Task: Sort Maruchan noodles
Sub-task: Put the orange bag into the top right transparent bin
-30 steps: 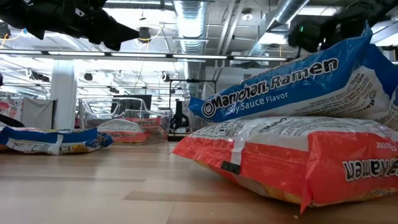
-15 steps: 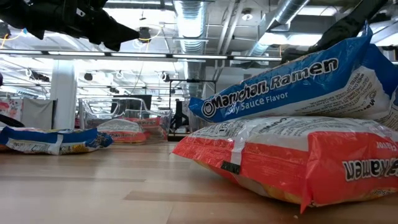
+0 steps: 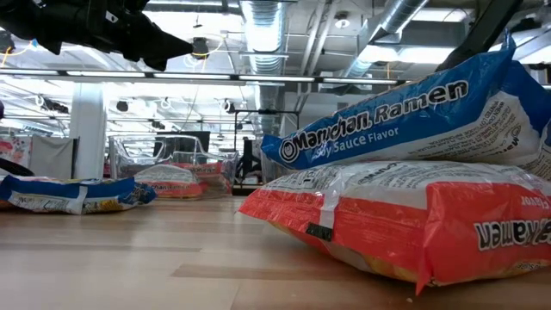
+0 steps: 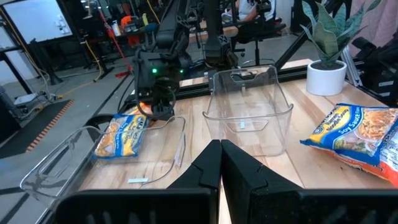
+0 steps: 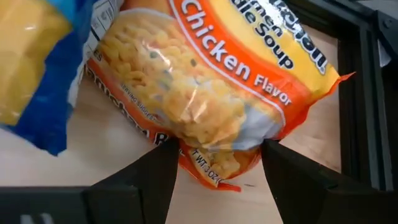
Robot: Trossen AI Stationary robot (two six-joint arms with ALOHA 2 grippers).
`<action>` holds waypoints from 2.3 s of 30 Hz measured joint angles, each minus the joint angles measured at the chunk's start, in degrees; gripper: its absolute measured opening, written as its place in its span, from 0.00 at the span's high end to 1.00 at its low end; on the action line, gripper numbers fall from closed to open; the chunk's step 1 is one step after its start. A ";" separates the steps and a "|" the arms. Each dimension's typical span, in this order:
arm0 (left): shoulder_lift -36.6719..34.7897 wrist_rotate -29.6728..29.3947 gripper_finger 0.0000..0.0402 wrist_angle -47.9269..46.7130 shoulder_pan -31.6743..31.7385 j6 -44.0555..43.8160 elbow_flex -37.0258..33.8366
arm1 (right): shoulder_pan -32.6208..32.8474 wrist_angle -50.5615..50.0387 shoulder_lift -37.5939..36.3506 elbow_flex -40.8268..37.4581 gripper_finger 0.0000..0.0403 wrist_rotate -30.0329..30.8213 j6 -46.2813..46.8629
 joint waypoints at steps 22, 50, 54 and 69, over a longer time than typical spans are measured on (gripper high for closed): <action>0.00 0.01 1.00 0.04 0.00 0.02 0.01 | 8.60 -27.20 -16.30 -0.13 0.98 2.75 3.05; 0.00 -8.50 1.00 4.13 -0.02 1.13 0.03 | 26.92 38.95 -11.40 7.07 0.98 -9.39 -14.35; 0.00 -12.62 1.00 5.17 -0.02 -0.25 0.03 | 25.73 39.74 -1.97 14.34 0.98 -10.90 -17.00; 0.02 -13.52 1.00 3.79 -0.02 -0.42 0.03 | 19.92 12.76 6.22 27.70 0.98 -0.02 -14.34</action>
